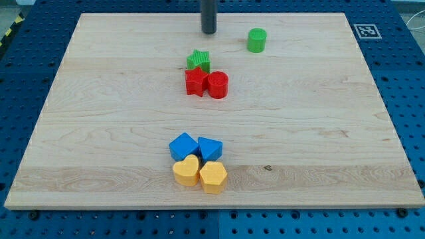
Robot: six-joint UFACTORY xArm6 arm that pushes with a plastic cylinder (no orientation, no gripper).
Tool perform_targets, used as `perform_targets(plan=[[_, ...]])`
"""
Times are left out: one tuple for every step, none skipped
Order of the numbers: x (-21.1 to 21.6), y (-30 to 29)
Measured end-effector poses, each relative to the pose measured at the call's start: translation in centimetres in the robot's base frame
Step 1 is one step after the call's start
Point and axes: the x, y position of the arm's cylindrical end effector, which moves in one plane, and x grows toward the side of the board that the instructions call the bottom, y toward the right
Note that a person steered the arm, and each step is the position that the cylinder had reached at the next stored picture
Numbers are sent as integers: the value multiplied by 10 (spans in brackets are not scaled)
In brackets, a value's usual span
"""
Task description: Move green circle to the group of blocks
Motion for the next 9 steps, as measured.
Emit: perform_targets(plan=[[-2, 74], [9, 122], [34, 111], [46, 85], [53, 70], [55, 59], [55, 49], [55, 47], [66, 47]])
